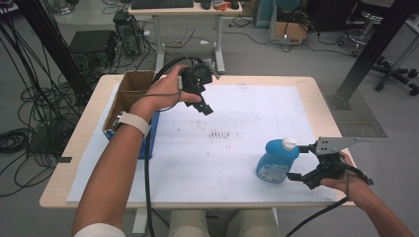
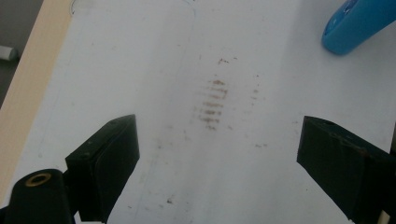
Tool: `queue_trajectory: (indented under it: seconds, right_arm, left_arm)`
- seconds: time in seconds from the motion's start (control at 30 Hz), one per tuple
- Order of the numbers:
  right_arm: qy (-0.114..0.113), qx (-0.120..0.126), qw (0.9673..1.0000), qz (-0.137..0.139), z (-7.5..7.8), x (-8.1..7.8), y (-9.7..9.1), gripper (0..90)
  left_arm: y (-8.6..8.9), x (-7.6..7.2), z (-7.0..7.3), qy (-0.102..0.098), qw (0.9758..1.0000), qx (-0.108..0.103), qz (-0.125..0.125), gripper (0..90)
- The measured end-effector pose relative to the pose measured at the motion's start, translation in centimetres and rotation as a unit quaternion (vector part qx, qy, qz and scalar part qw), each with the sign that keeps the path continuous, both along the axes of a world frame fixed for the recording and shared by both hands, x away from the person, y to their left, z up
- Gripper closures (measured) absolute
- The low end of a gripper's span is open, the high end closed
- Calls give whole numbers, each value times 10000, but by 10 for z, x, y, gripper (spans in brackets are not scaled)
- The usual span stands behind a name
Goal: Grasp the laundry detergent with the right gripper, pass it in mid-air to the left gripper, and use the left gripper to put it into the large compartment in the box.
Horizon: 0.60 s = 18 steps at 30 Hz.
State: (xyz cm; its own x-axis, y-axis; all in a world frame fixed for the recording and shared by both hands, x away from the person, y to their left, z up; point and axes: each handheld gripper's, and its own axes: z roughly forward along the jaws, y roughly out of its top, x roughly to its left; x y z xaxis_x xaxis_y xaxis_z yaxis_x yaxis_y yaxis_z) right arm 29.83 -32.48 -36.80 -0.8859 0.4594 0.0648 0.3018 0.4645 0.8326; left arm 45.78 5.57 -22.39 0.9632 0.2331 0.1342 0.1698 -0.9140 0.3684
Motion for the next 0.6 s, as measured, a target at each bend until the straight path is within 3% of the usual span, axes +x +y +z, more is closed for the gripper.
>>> queue_trajectory:
  seconds: [0.6]
  right_arm:
    - [-12,-56,10000,3,1,0,0,52]
  left_arm:
    - [1,0,-1,-2,10000,-13,22,132]
